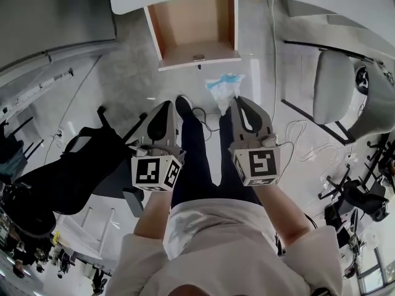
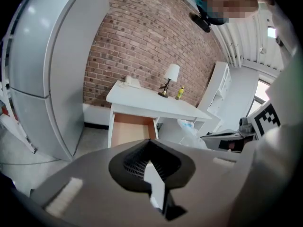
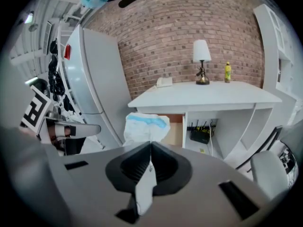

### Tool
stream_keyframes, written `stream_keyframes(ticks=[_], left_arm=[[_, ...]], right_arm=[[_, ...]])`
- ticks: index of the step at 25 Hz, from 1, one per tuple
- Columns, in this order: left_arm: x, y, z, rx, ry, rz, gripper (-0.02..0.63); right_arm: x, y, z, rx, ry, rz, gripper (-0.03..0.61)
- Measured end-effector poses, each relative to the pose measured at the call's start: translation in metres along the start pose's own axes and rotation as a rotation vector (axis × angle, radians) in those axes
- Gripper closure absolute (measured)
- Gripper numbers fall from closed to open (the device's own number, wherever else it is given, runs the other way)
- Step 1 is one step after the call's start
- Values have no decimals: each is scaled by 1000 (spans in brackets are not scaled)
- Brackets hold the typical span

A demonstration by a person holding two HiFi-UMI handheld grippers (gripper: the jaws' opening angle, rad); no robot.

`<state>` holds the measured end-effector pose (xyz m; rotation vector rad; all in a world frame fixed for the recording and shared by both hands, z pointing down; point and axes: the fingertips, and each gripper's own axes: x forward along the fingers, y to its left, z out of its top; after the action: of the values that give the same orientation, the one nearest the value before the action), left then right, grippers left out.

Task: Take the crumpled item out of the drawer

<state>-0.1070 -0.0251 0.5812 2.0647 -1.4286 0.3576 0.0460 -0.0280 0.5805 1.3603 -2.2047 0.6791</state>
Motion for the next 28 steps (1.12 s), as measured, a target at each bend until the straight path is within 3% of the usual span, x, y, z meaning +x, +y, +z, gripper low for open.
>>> stream_keyframes(ticks=[11,15,20,28], left_arm=[[-64,-49,123,79,-175,-32,604],[-101,-68,148,115,-201,-46,604],[-132,-79,193,167,-298,-52,604],[-186,-99,221,190,-378,-59,604]], right_arm=[[-77,6,138,-64,-203,0,566],[-115,20,163,-75,-237,11,568],[-145,42,195,-96,-304,50,568],[-196,72,224,-78,-381,74,568]])
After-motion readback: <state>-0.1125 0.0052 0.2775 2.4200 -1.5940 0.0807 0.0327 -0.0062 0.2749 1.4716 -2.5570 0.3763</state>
